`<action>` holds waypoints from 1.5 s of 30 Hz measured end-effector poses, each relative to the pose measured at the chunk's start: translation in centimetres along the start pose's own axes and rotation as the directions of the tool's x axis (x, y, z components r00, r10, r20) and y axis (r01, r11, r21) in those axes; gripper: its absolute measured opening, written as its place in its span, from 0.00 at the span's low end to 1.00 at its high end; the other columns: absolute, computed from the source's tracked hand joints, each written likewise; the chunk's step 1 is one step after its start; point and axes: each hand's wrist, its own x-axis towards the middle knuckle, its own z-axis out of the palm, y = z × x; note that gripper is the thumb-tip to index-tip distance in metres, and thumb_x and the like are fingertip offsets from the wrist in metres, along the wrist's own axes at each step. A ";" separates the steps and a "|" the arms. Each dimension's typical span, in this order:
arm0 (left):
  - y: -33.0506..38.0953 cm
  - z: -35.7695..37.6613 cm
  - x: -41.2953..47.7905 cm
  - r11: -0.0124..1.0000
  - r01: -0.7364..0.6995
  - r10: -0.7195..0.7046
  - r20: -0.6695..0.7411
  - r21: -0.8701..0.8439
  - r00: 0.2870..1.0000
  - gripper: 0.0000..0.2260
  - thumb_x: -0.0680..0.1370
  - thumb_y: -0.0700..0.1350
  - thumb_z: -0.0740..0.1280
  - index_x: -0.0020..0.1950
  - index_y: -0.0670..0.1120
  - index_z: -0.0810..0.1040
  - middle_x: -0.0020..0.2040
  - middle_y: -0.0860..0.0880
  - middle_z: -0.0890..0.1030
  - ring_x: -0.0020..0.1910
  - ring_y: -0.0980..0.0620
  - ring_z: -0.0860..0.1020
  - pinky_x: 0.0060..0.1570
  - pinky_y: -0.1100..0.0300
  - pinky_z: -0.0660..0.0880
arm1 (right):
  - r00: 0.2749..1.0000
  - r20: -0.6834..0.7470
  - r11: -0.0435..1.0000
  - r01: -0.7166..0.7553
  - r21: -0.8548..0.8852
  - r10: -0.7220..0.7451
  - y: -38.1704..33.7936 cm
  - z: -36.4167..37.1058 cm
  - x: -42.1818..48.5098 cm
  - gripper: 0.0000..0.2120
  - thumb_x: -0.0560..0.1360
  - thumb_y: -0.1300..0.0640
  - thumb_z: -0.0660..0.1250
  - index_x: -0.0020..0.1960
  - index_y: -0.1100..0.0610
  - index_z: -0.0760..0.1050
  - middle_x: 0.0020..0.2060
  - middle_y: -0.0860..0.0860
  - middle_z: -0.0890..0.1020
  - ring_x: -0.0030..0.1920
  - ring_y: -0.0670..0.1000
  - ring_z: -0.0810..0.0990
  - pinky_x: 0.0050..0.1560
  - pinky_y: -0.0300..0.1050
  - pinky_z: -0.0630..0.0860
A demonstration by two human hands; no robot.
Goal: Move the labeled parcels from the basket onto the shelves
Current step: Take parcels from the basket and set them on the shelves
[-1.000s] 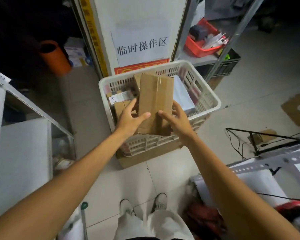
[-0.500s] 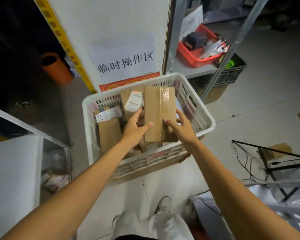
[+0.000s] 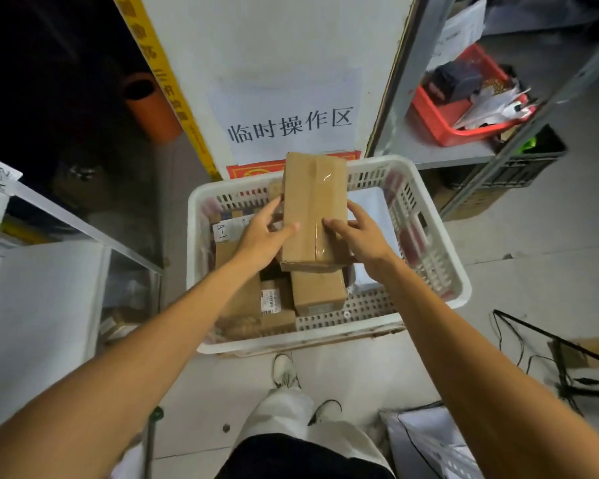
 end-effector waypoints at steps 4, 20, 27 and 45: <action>0.2 -5.3 1.3 0.994 0.112 -0.110 0.071 -0.015 0.991 0.31 0.79 0.42 0.66 0.77 0.55 0.56 0.66 0.54 0.72 0.64 0.50 0.74 0.55 0.50 0.77 | 0.990 0.141 0.998 -0.008 -0.055 0.016 -2.3 2.9 3.4 0.25 0.77 0.53 0.67 0.72 0.51 0.64 0.58 0.54 0.78 0.56 0.54 0.79 0.51 0.54 0.80; -8.9 -12.3 6.1 0.966 0.229 -0.189 -0.277 0.122 0.942 0.29 0.77 0.41 0.68 0.76 0.50 0.61 0.72 0.48 0.69 0.68 0.49 0.70 0.65 0.47 0.72 | 0.962 0.193 0.949 -0.131 -0.285 0.191 1.0 16.2 14.3 0.24 0.78 0.58 0.66 0.73 0.54 0.64 0.65 0.53 0.73 0.63 0.56 0.75 0.61 0.56 0.76; -9.6 -13.1 7.7 0.976 0.180 -0.130 -0.333 0.122 0.934 0.23 0.78 0.44 0.67 0.73 0.51 0.68 0.72 0.50 0.70 0.68 0.52 0.70 0.60 0.61 0.70 | 0.990 0.094 0.955 -0.073 -0.288 0.104 1.5 17.6 15.8 0.23 0.79 0.55 0.65 0.72 0.54 0.66 0.64 0.52 0.76 0.58 0.52 0.77 0.57 0.50 0.78; -2.4 -13.8 -1.5 0.915 0.220 -0.120 -0.292 0.338 0.949 0.24 0.81 0.44 0.63 0.76 0.53 0.62 0.74 0.48 0.66 0.73 0.47 0.64 0.68 0.50 0.65 | 0.869 0.495 0.870 0.253 -0.422 -0.012 -4.9 16.4 10.2 0.21 0.77 0.57 0.68 0.68 0.53 0.70 0.61 0.49 0.73 0.61 0.51 0.74 0.62 0.45 0.73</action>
